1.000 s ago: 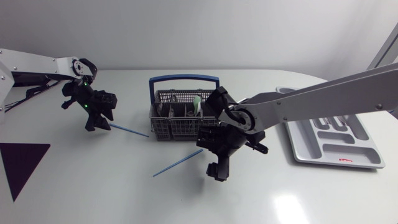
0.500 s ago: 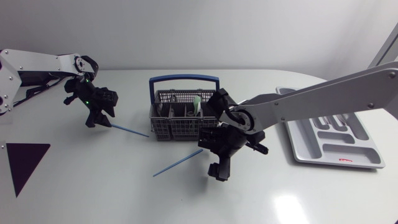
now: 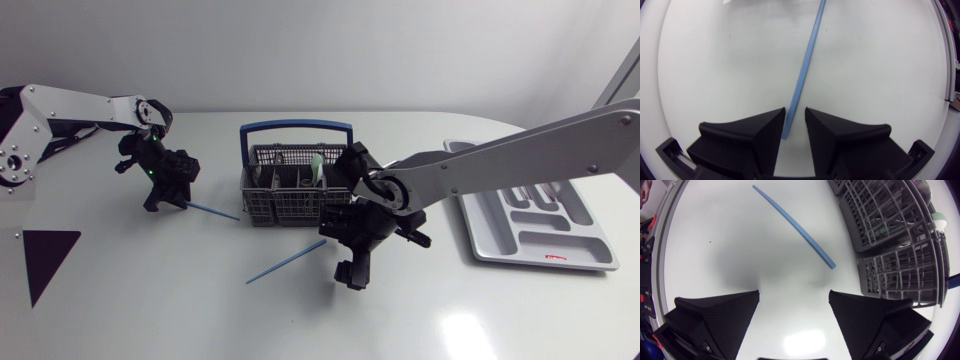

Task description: Unload the cutlery basket into the drawer organizer.

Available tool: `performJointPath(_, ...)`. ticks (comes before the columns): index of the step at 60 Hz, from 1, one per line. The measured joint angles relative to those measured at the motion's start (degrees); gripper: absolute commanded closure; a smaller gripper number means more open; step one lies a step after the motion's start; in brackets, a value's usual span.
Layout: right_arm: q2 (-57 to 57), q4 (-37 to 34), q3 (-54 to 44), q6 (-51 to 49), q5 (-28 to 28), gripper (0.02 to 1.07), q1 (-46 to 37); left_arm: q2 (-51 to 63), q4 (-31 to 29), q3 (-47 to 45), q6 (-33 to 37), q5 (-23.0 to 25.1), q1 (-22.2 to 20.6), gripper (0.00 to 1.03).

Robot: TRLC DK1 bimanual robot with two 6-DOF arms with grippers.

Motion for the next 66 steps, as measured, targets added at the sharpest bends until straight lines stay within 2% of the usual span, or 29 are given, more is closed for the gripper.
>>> performJointPath(2, 0.0, 0.0, 0.0, 0.0, -0.02, 0.07, 0.0, 0.0, -0.04, -0.13, 0.15, -0.35, 0.02, 0.93)
performJointPath(5, 0.0, 0.02, -0.02, 0.0, -0.02, 0.07, 0.0, -0.02, -0.04, -0.35, 0.37, -0.9, 0.02, 1.0)
performJointPath(22, -0.46, 1.62, -1.27, -1.09, 0.28, 0.07, 0.07, -2.91, 1.49, -5.38, 0.37, -3.13, -0.02, 1.0)
performJointPath(32, -2.47, 2.56, -1.95, -3.41, 0.46, 0.07, 0.81, -7.1, 0.48, -11.82, -1.22, -3.63, 0.7, 1.0)
performJointPath(46, -2.82, 5.29, -1.49, -5.99, 1.07, 0.07, 4.17, -14.84, -1.16, -21.0, -5.07, 0.94, 2.67, 1.0)
performJointPath(66, 5.14, 6.45, 6.73, -6.84, 1.46, 0.07, 5.35, -27.93, -1.18, -30.23, -10.84, 5.66, 4.63, 1.0)
